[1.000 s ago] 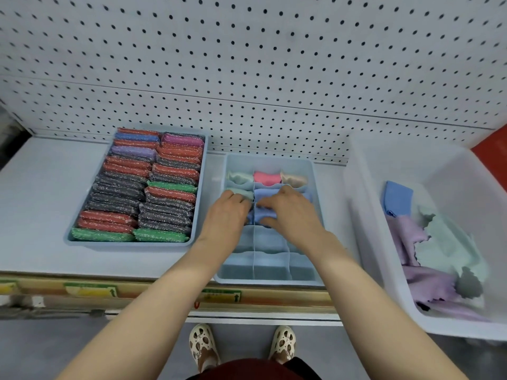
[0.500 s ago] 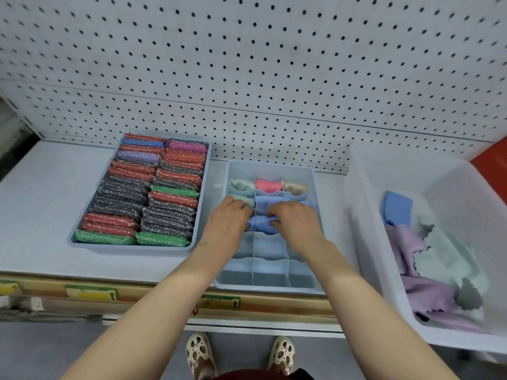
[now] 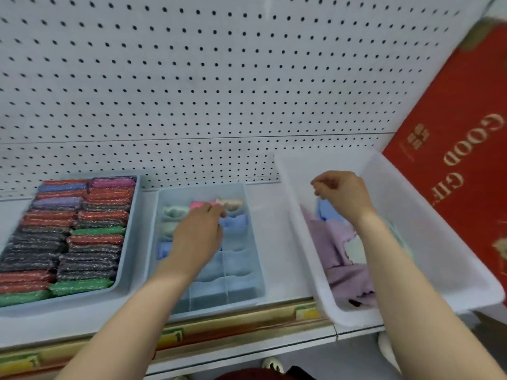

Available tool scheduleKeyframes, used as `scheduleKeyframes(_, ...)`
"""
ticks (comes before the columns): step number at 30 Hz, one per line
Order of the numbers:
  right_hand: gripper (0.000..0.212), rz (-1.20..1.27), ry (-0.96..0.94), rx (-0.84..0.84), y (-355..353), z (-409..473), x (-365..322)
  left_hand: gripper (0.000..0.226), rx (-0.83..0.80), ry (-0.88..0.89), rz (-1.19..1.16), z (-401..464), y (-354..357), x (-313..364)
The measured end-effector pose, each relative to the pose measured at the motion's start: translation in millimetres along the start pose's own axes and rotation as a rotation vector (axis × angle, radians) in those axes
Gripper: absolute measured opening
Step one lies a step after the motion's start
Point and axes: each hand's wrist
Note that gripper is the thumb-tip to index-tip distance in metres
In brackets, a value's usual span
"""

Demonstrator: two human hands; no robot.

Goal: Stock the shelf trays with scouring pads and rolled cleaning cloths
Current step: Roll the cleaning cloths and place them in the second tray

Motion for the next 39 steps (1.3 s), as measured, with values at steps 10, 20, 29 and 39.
scheduleKeyframes(10,0.028,-0.683,0.315,-0.245,27,67,90,0.035,0.11,0.15,-0.185,86,25,96)
scheduleKeyframes(20,0.019,0.16,-0.152,0.012,-68,67,-8,0.042,0.206,0.148,-0.522,126,-2,130)
scheduleKeyframes(29,0.005,0.453,-0.359,-0.046,-99,19,-123,0.079,0.171,0.165,-0.937,123,-99,148)
scheduleKeyframes(39,0.011,0.44,-0.29,-0.256,-62,-7,-157,0.028,0.498,-0.089,-1.223,84,-140,73)
Point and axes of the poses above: each hand's wrist, its own z-axis towards the middle knuckle, its own y-axis out of the palm, x = y × z, and after that the axes turned 9 degrees about y, right-handed
